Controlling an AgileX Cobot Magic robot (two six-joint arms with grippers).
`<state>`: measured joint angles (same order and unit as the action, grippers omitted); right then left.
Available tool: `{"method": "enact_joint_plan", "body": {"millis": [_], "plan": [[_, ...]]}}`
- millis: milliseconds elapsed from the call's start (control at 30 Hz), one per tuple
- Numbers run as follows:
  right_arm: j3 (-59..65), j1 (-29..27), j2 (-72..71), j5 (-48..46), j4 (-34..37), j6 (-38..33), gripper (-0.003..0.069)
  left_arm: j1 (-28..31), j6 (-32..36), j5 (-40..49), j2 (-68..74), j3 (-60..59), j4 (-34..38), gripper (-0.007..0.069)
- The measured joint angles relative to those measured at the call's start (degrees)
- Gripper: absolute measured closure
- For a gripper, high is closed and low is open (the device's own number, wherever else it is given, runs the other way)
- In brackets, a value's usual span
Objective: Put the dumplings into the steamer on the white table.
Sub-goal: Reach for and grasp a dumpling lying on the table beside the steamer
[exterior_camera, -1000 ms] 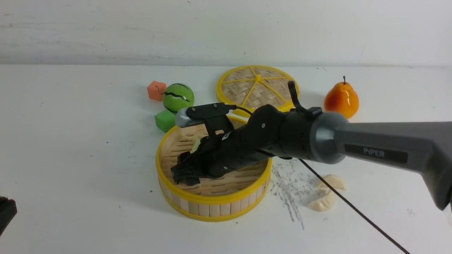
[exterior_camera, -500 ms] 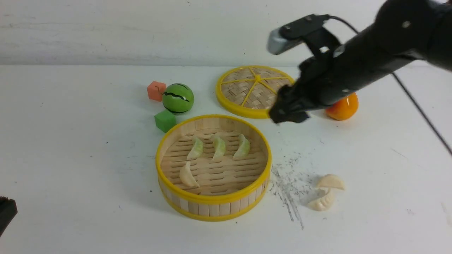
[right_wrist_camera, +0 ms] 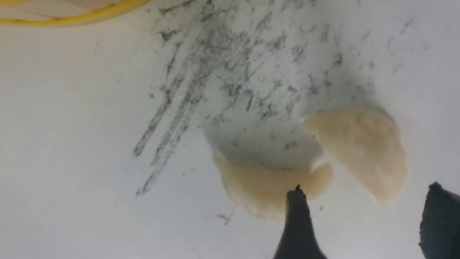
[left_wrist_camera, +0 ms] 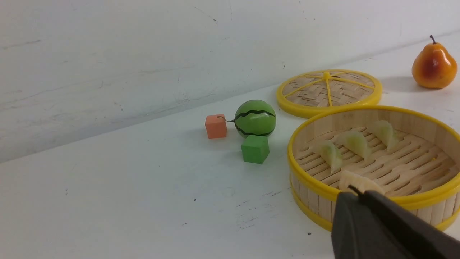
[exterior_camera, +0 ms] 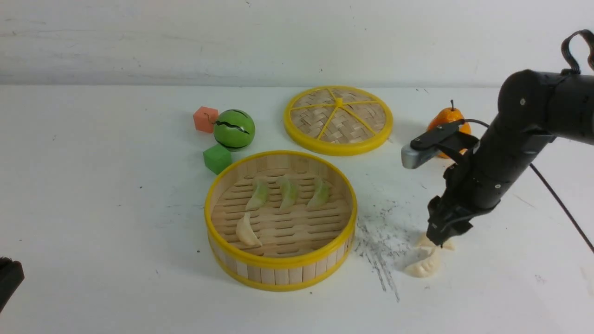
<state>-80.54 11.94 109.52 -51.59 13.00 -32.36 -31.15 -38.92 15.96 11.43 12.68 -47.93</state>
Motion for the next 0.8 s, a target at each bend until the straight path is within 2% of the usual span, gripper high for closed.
{"method": "enact_joint_plan", "body": {"millis": [200,333,467,500,533,567,633,800], "plan": [[0.00,0.00,2.54,5.76,0.42,-4.17,0.0232,0.00,0.00,0.05,0.00,0.00,0.00,0.0628],[0.00,0.00,4.74,5.07,0.42,-4.85,0.0251,0.00,0.00,0.05,0.00,0.00,0.00,0.0628],[0.00,0.00,5.37,4.59,0.37,-4.89,0.0325,0.00,0.00,0.05,0.00,0.00,0.00,0.0624],[0.00,0.00,5.37,4.53,0.37,-4.89,0.0325,0.00,0.00,0.05,0.00,0.00,0.00,0.0624],[0.00,0.00,5.37,4.32,0.43,-4.83,0.0389,0.00,0.00,0.05,0.00,0.00,-0.07,0.0623],[0.00,0.00,5.37,4.23,0.43,-4.82,0.0389,0.00,0.00,0.05,0.00,0.00,-0.07,0.0623],[0.00,0.00,5.37,3.89,0.53,-3.74,0.0448,0.00,0.00,0.05,0.00,0.00,-0.07,0.0621],[-0.05,0.00,5.37,3.89,0.53,-0.96,0.0449,0.00,0.00,0.05,0.00,0.00,-0.07,0.0619]]}}
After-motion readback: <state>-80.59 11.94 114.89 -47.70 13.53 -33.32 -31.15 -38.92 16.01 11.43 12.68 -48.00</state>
